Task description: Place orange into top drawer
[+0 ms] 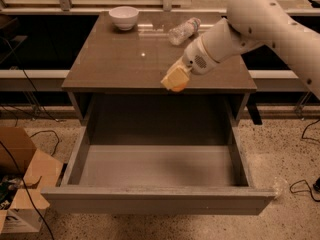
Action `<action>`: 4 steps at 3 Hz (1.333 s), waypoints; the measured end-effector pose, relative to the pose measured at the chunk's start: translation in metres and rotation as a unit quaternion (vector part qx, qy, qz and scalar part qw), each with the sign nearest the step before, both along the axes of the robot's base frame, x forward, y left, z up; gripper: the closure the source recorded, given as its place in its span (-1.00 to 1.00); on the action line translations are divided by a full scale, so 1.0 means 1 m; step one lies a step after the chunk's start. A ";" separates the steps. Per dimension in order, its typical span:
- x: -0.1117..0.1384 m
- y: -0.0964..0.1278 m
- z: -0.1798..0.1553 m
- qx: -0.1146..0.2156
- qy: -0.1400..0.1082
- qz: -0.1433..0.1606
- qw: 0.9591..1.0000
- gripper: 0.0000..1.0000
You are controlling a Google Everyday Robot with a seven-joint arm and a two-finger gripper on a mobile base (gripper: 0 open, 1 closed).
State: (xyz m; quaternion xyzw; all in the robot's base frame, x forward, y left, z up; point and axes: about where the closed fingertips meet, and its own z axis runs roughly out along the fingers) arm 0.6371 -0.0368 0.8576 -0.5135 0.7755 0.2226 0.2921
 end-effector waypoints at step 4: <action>-0.141 -0.023 -0.153 0.058 0.117 -0.067 0.989 1.00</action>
Offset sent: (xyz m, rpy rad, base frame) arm -0.1702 -0.0554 -0.0985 0.0383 0.2133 -0.0723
